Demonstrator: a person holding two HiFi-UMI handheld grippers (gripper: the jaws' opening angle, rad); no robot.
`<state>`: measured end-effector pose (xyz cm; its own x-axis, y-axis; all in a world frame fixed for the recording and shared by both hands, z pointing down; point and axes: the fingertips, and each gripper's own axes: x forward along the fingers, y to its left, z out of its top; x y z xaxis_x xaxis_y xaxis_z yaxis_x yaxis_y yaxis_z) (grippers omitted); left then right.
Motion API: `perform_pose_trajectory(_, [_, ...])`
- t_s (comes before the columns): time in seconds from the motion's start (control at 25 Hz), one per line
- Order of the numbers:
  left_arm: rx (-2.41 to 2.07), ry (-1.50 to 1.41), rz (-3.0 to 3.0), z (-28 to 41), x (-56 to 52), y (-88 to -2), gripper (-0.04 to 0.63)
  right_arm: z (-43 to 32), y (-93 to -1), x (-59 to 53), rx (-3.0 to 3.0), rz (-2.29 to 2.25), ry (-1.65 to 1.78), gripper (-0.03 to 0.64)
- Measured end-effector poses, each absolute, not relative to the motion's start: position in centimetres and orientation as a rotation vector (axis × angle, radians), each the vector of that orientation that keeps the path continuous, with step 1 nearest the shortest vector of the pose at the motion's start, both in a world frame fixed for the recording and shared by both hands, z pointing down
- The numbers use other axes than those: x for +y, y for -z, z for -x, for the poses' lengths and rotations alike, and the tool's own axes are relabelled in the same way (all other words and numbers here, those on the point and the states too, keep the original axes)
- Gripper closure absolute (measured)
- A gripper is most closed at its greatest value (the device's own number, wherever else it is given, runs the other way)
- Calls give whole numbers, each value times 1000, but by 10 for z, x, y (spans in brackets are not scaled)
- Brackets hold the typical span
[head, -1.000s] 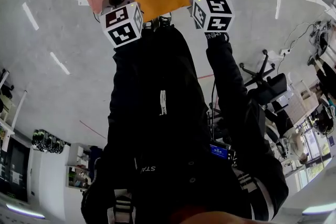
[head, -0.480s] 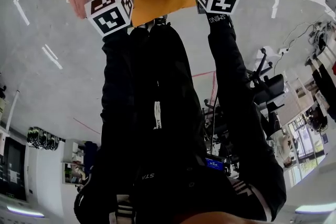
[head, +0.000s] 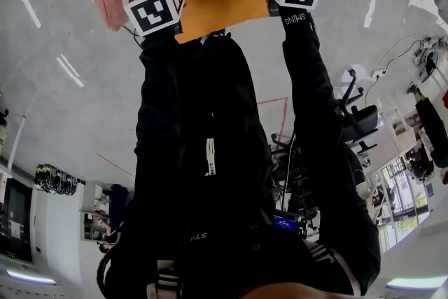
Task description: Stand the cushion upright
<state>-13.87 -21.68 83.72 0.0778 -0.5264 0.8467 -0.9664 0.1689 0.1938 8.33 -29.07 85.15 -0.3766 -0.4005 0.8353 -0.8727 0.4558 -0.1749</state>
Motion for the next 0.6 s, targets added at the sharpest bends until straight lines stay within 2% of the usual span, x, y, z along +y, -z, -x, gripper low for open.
perform_pose_trajectory(0.16, [-1539,-636,-1487,134,-220,-848,381,-80,-866,-291,-1943,-1038,-801,399])
perform_pose_trajectory(0.48, [-1543,-652,-1498,131,-223,-850,502,-68,-868,-291,-1924,-1042,-781,556])
perform_pose_trajectory(0.6, [-1562,-648,-1500,130,-224,-846,536,-69,-863,-292,-1933,-1059,-780,587])
